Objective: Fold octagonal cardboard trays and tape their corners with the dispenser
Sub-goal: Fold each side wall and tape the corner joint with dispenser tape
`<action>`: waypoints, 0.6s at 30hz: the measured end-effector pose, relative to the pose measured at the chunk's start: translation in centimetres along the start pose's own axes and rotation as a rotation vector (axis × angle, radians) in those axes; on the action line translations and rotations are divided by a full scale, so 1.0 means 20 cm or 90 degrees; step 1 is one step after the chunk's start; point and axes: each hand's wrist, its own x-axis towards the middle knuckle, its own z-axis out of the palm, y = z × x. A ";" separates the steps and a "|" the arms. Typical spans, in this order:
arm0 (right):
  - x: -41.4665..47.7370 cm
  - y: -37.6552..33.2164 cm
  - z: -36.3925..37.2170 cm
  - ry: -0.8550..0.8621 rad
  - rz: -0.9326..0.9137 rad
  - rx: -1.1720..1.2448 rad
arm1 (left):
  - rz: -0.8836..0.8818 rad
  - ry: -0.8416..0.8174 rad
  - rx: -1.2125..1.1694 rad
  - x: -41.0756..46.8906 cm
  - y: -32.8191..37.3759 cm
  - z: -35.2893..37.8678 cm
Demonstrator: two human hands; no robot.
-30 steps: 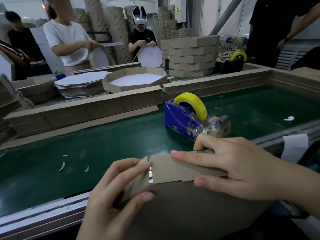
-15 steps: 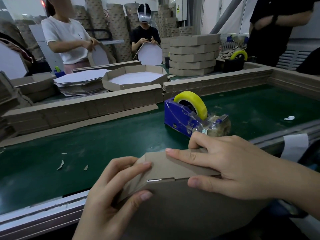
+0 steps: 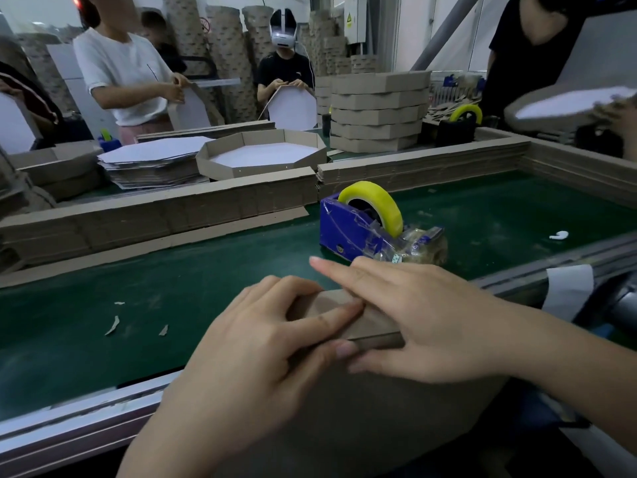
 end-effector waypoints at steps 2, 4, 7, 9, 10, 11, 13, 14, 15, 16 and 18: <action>-0.01 0.05 -0.01 -0.025 0.069 0.203 | -0.010 0.002 -0.015 0.00 0.00 0.01; 0.00 0.10 -0.02 -0.027 0.137 0.409 | -0.016 0.014 -0.020 -0.01 -0.01 0.03; 0.00 0.15 0.00 0.014 0.212 0.535 | -0.031 0.020 -0.021 -0.01 -0.03 0.03; 0.00 0.16 0.03 0.038 0.219 0.544 | -0.036 0.020 -0.023 -0.01 -0.03 0.03; 0.00 0.16 0.04 0.047 0.218 0.541 | -0.039 0.024 -0.028 -0.01 -0.03 0.03; 0.00 0.16 0.05 0.055 0.216 0.538 | -0.043 0.029 -0.037 -0.01 -0.03 0.04; 0.00 0.16 0.06 0.064 0.213 0.527 | -0.058 0.038 -0.058 -0.02 -0.04 0.04; 0.01 0.16 0.06 0.065 0.213 0.522 | -0.066 0.040 -0.068 -0.02 -0.04 0.04; 0.01 0.16 0.07 0.066 0.212 0.517 | -0.071 0.040 -0.075 -0.02 -0.04 0.04; 0.01 0.16 0.07 0.070 0.210 0.509 | -0.074 0.040 -0.080 -0.02 -0.04 0.04; 0.01 0.16 0.07 0.083 0.202 0.490 | -0.077 0.034 -0.087 -0.02 -0.04 0.03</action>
